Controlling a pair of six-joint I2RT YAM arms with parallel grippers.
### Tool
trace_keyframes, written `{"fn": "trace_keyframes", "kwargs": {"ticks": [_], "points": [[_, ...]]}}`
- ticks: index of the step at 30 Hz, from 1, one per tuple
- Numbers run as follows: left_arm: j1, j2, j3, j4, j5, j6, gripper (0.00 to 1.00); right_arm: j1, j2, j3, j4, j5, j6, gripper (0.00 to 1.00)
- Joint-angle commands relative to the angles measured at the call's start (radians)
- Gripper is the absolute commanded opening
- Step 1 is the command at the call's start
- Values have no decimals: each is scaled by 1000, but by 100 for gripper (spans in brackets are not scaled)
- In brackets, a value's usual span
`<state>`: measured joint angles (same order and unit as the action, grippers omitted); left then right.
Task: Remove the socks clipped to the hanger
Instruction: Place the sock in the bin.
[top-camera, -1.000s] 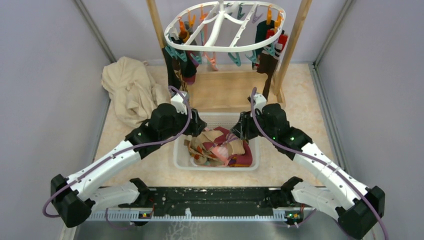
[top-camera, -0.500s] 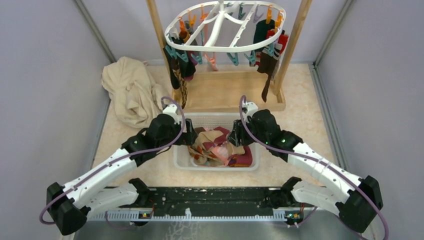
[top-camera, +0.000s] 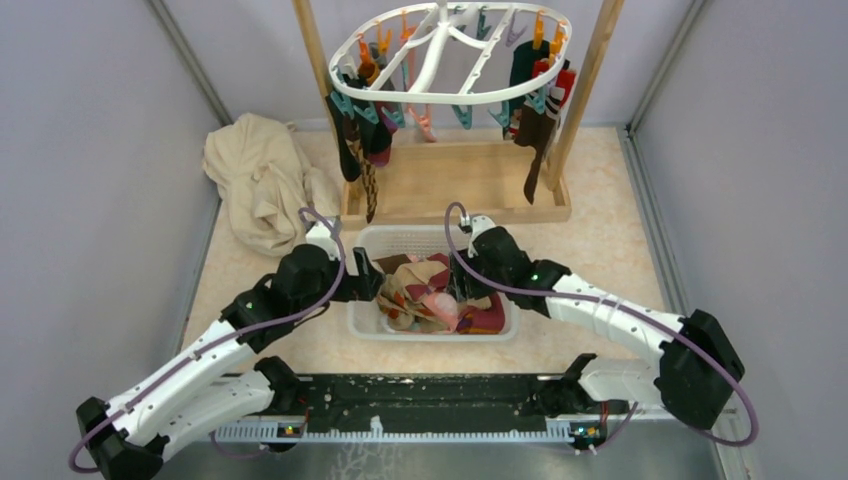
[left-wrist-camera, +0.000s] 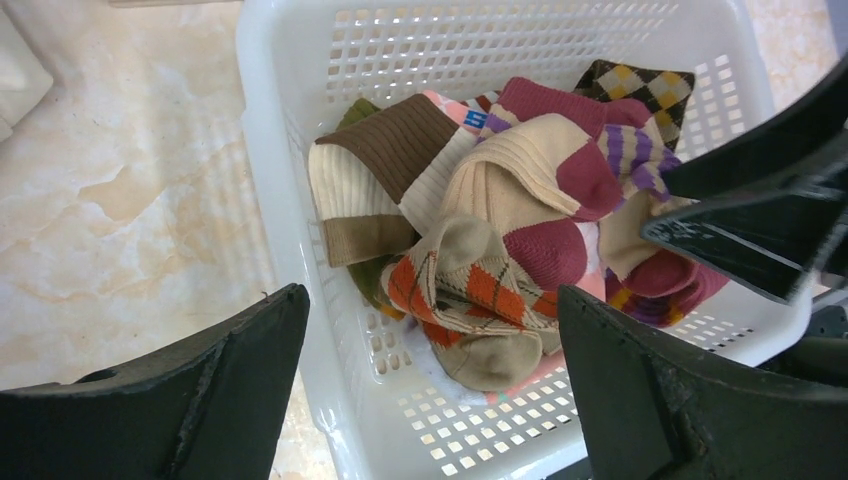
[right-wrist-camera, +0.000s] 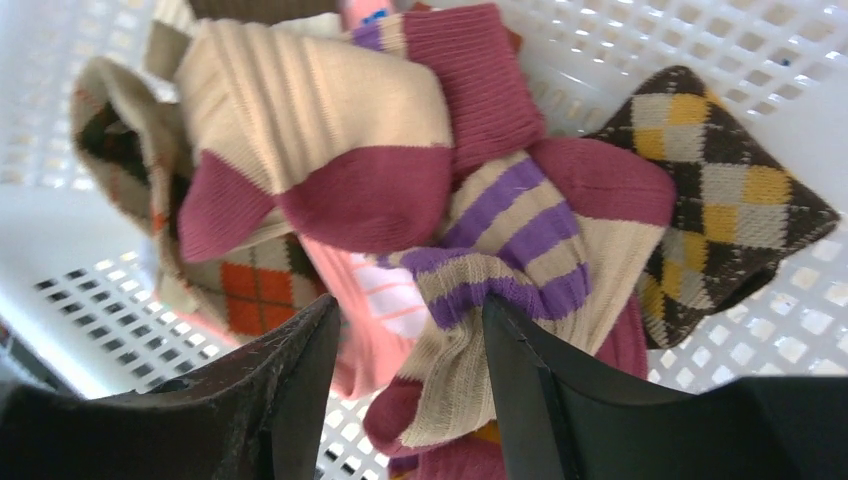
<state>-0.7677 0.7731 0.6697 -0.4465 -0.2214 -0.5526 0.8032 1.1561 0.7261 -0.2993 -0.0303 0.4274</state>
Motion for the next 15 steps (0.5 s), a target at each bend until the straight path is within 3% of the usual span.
{"fn": "trace_keyframes", "kwargs": {"ticks": [1, 15], "points": [[5, -62, -3, -23, 11, 5, 99, 11, 55, 10, 36, 135, 33, 56], [5, -139, 54, -113, 115, 33, 99, 11, 248, 148, 10, 265, 92, 59]]}}
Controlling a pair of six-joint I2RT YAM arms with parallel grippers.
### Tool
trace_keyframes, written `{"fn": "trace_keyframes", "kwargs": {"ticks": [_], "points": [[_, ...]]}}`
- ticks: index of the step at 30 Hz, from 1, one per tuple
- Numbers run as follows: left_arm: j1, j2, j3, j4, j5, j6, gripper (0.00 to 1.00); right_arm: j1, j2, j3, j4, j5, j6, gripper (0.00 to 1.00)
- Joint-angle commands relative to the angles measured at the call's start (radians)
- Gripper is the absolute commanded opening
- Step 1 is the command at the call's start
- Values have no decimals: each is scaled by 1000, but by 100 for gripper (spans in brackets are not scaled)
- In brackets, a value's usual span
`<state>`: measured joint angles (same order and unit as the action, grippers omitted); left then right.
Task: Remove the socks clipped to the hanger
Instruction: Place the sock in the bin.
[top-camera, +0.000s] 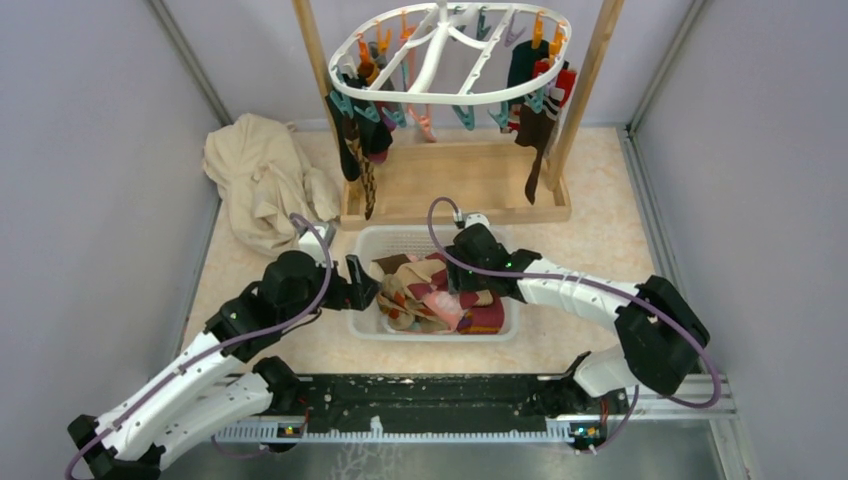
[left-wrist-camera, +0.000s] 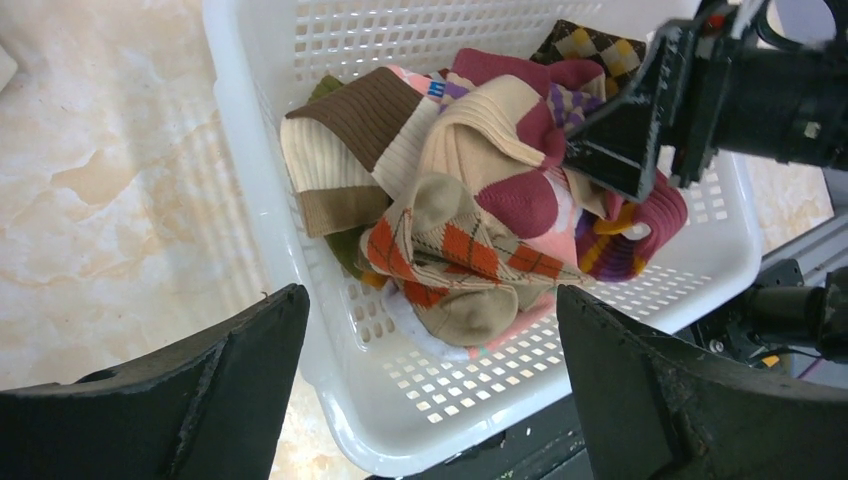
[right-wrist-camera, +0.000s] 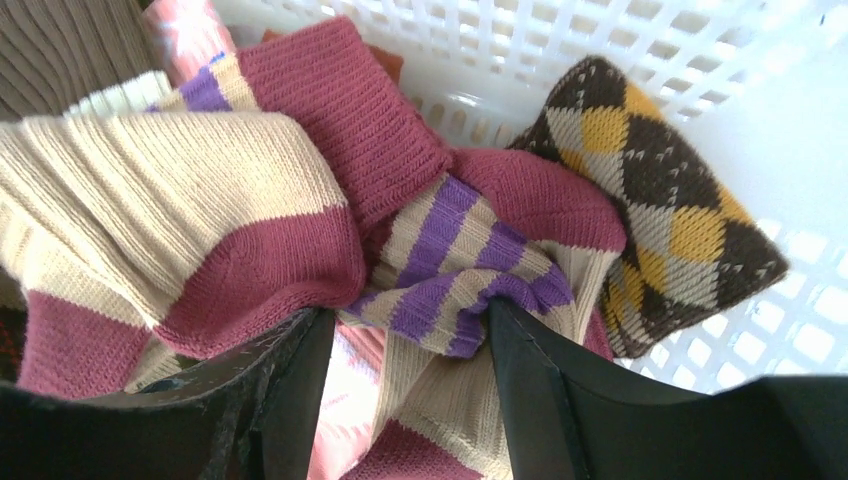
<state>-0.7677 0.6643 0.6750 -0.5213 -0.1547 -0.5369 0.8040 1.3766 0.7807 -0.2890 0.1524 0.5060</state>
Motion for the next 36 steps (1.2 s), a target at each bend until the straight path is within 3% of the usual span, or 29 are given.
{"fn": "trace_keyframes", "kwargs": {"ticks": [1, 6, 14, 19, 30, 36], "points": [[5, -35, 55, -44, 54, 16, 99, 11, 34, 109, -3, 83, 12, 60], [5, -51, 76, -72, 68, 22, 99, 10, 40, 156, -4, 27, -14, 63], [5, -51, 81, -74, 104, 33, 99, 11, -89, 132, -71, -6, -9, 78], [5, -37, 75, -58, 137, 49, 99, 19, -243, 80, -119, -18, 49, 98], [5, 8, 70, -42, 193, 65, 99, 54, -501, 18, -197, 2, 155, 98], [5, 0, 70, -50, 116, 46, 99, 54, -508, 81, -261, -53, 66, 98]]}}
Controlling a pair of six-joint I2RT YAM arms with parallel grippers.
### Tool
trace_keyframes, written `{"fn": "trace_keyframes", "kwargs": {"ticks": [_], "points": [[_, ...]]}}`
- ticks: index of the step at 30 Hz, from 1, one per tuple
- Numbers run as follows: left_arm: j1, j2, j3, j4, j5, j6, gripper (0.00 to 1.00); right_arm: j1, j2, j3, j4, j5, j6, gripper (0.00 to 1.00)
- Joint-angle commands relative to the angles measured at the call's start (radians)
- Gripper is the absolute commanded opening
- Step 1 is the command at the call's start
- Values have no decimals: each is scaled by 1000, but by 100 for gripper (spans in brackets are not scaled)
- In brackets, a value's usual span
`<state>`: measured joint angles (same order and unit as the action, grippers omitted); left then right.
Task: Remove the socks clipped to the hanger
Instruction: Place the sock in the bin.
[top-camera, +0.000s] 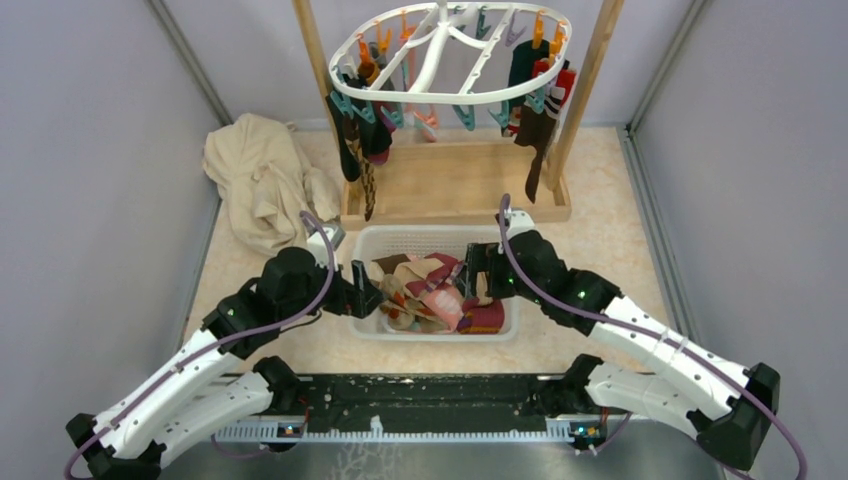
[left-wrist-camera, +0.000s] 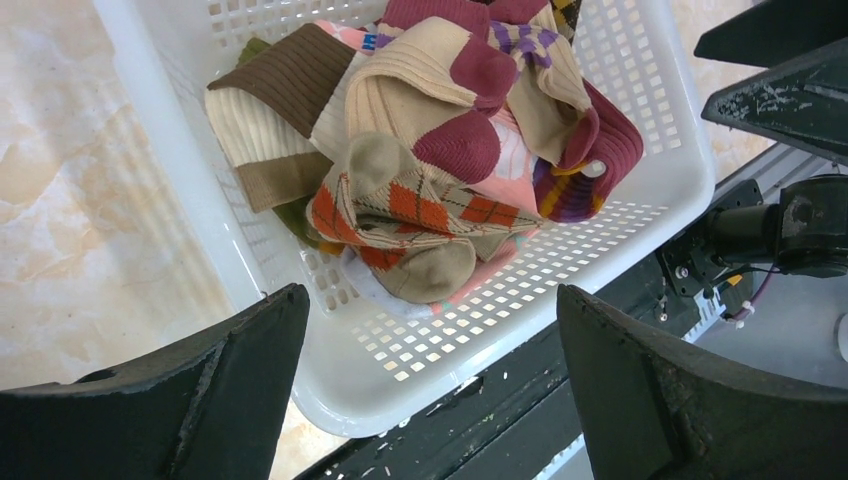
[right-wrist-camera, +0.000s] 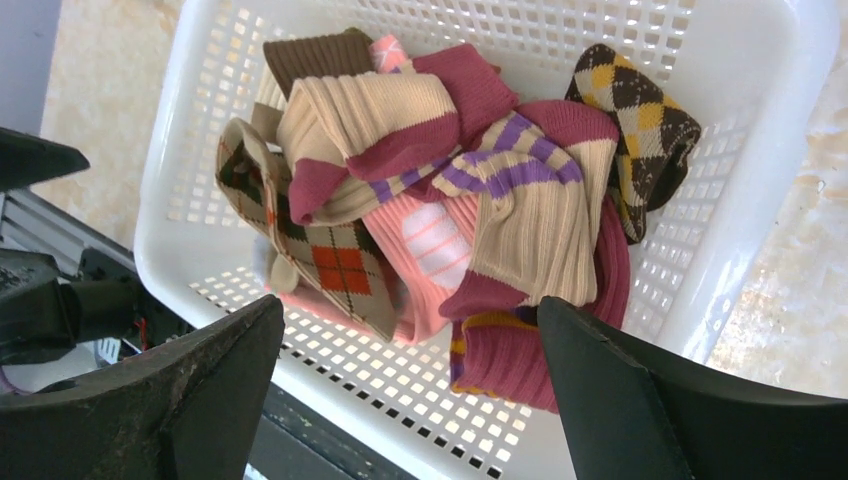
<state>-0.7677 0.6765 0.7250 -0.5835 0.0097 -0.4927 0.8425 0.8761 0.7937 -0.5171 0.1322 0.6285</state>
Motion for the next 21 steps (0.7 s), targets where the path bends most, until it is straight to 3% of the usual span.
{"fn": "trace_keyframes", "kwargs": {"ticks": [1, 9, 21], "points": [[5, -12, 21, 15, -52, 1, 99, 15, 1, 80, -37, -44, -81, 98], [4, -30, 10, 33, -84, -140, 99, 15, 63, 143, 39, -143, -224, 98], [4, -32, 6, 8, -161, -208, 99, 15, -4, 56, 98, -256, -269, 99]]}}
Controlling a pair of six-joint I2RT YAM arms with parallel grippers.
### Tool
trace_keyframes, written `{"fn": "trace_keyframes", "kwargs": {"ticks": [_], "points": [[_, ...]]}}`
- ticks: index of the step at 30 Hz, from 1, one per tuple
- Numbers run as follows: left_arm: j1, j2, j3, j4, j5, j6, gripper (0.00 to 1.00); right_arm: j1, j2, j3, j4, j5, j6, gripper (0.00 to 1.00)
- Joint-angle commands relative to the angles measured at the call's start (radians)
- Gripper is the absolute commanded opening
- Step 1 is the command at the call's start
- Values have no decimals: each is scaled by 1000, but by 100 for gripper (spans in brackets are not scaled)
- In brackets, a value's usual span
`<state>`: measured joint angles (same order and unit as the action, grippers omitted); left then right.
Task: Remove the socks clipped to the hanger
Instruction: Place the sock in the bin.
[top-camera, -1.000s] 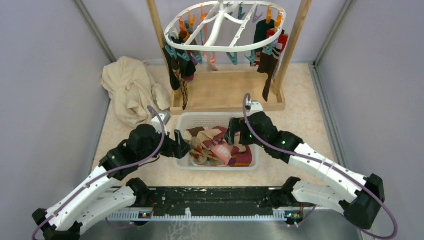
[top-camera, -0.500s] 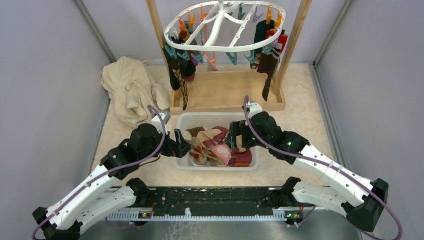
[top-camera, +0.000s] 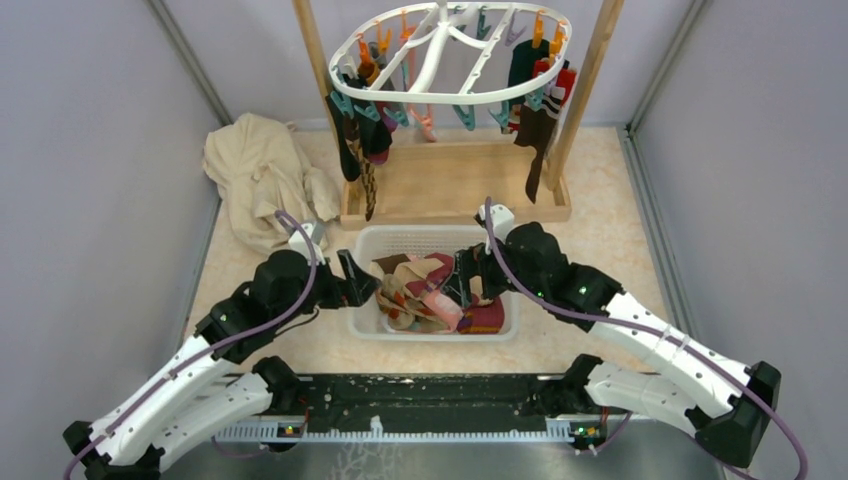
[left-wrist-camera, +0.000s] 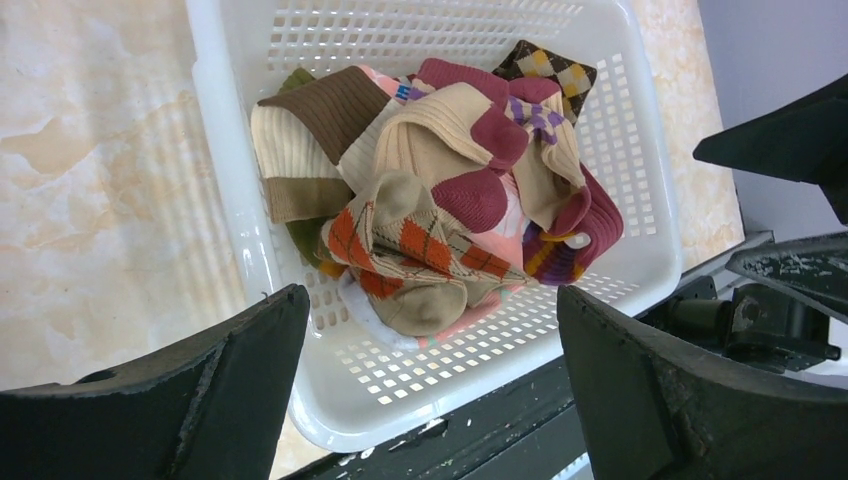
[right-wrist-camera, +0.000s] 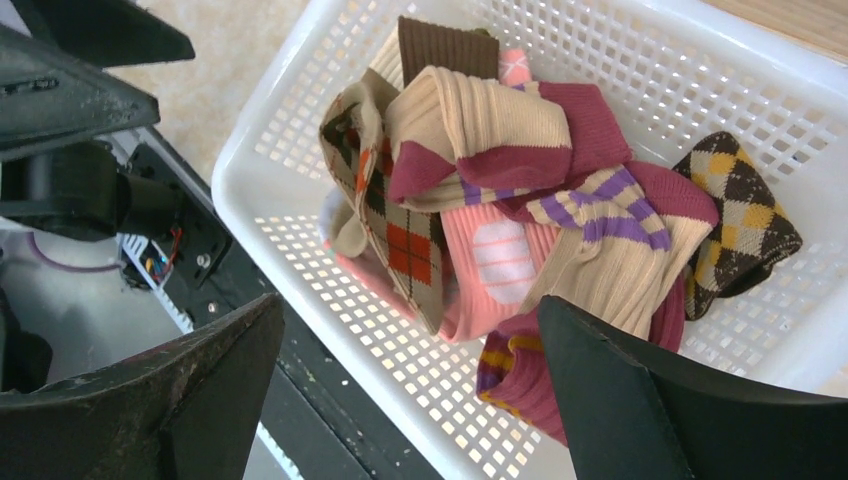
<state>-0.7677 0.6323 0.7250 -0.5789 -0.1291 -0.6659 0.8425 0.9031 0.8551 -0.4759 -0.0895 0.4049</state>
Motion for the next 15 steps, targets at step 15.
{"fn": "trace_keyframes", "kwargs": {"ticks": [15], "points": [[4, 32, -91, 195, -28, -93, 99, 15, -53, -14, -6, -59, -63, 99]]}}
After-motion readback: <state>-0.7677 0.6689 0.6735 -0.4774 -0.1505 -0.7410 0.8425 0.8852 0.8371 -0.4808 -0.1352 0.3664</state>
